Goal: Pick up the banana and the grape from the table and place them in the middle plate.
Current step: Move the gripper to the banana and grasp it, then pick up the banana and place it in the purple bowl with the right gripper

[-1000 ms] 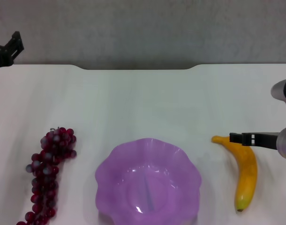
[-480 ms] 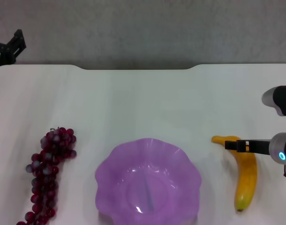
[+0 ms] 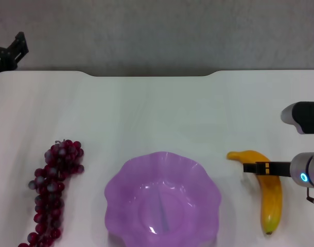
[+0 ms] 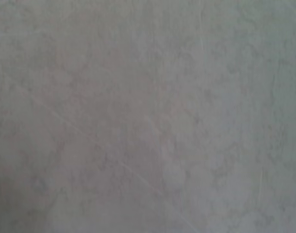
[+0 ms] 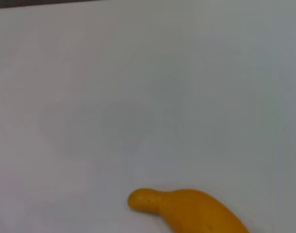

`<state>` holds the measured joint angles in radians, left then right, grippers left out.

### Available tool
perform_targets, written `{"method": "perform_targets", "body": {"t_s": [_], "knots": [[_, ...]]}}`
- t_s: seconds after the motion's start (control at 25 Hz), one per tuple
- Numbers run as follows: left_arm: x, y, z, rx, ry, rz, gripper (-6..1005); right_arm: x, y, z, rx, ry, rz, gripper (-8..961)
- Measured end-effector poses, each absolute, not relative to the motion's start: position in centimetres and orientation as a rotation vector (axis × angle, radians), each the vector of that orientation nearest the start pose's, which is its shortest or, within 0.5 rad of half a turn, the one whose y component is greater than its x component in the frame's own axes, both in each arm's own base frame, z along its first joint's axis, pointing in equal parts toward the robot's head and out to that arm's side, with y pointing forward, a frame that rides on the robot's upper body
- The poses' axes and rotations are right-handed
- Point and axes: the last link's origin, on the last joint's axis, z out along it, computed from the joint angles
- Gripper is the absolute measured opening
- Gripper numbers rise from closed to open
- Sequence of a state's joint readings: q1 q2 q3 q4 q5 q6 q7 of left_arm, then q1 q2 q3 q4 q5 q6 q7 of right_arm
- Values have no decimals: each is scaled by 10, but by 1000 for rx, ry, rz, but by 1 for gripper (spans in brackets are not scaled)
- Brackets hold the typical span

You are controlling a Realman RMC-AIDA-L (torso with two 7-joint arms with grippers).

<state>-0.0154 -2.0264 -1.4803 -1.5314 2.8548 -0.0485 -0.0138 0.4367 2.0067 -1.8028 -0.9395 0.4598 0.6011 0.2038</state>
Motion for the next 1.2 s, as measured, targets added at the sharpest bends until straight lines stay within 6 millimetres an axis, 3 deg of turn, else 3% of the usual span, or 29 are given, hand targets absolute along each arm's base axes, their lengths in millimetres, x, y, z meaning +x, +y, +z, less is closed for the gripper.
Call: {"method": "perform_targets", "body": {"t_s": [0.8, 1.0, 1.2], "knots": [[-227, 355, 89, -1606, -644, -548, 757, 303, 371, -63, -1865, 1386, -71, 701], [-227, 355, 89, -1607, -645, -547, 756, 302, 369, -64, -1877, 1373, -73, 519], [-227, 355, 89, -1608, -644, -546, 756, 300, 369, -67, -1897, 1344, -69, 511]]}}
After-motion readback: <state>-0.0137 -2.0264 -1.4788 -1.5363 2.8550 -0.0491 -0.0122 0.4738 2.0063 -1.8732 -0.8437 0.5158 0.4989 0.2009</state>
